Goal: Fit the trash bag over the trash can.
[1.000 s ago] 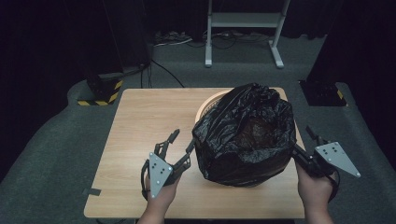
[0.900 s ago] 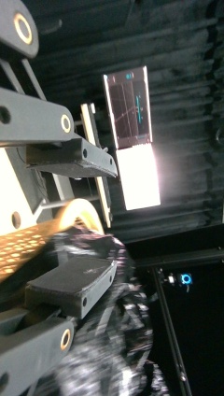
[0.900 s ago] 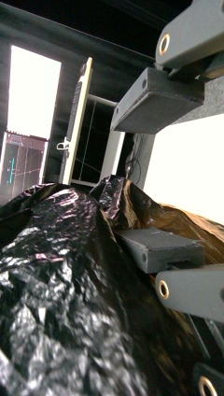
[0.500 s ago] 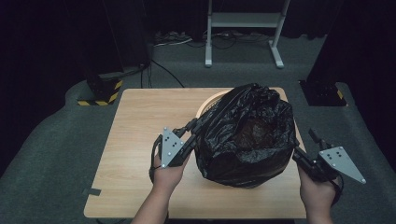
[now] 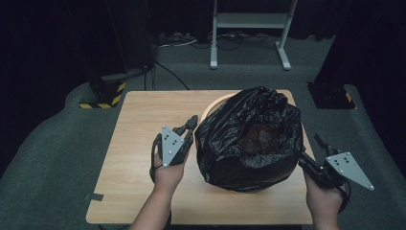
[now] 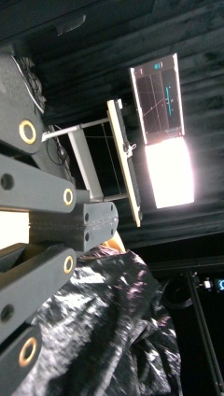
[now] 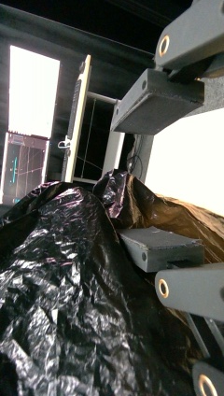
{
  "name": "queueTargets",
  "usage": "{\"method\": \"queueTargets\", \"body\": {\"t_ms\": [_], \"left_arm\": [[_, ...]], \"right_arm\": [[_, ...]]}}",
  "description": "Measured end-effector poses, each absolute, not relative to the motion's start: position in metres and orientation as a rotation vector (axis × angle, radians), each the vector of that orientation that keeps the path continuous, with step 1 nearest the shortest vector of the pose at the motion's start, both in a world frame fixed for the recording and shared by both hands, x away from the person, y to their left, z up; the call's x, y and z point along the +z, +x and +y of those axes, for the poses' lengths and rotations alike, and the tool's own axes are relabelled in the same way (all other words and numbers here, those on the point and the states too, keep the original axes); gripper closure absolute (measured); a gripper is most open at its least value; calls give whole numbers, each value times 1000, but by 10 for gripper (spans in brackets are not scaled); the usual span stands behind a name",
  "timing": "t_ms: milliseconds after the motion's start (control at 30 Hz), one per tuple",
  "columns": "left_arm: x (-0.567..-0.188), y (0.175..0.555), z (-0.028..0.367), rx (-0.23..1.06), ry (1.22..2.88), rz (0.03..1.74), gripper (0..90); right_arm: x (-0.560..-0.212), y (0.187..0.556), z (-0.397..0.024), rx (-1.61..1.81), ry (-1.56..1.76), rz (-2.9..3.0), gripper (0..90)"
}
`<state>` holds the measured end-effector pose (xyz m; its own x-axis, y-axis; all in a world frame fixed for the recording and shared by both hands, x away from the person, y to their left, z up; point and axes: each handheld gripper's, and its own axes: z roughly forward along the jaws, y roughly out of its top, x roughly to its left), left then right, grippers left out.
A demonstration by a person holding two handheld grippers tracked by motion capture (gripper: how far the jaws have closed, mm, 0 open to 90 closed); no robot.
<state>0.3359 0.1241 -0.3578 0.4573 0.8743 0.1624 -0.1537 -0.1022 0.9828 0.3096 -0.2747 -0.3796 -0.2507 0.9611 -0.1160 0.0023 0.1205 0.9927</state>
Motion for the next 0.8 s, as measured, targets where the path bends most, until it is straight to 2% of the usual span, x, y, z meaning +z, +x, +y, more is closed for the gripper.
{"method": "queueTargets", "body": {"t_ms": [67, 100, 133, 200, 267, 333, 400, 533, 667, 800], "left_arm": [[-360, 331, 124, 976, 1392, 676, 899], [-361, 329, 123, 965, 1387, 661, 815], [-362, 328, 122, 945, 1386, 650, 683], [-361, 328, 121, 895, 1374, 652, 508], [-360, 330, 121, 876, 1394, 662, 435], [-360, 332, 120, 858, 1425, 675, 448], [-359, 333, 120, 840, 1430, 694, 505], [-360, 332, 117, 817, 1439, 696, 728], [-360, 332, 115, 819, 1445, 697, 889], [-359, 331, 113, 843, 1449, 700, 900]], "right_arm": [[-380, 309, -274, 1296, 1001, 1458, 413], [-380, 309, -274, 1294, 998, 1458, 413], [-380, 308, -274, 1292, 997, 1460, 414], [-380, 308, -274, 1293, 997, 1461, 413], [-381, 307, -274, 1292, 996, 1461, 413], [-382, 307, -274, 1294, 998, 1463, 413], [-382, 306, -274, 1295, 998, 1463, 413], [-380, 306, -274, 1301, 996, 1456, 413], [-379, 305, -273, 1309, 994, 1454, 414], [-379, 304, -273, 1314, 998, 1451, 416]]}}
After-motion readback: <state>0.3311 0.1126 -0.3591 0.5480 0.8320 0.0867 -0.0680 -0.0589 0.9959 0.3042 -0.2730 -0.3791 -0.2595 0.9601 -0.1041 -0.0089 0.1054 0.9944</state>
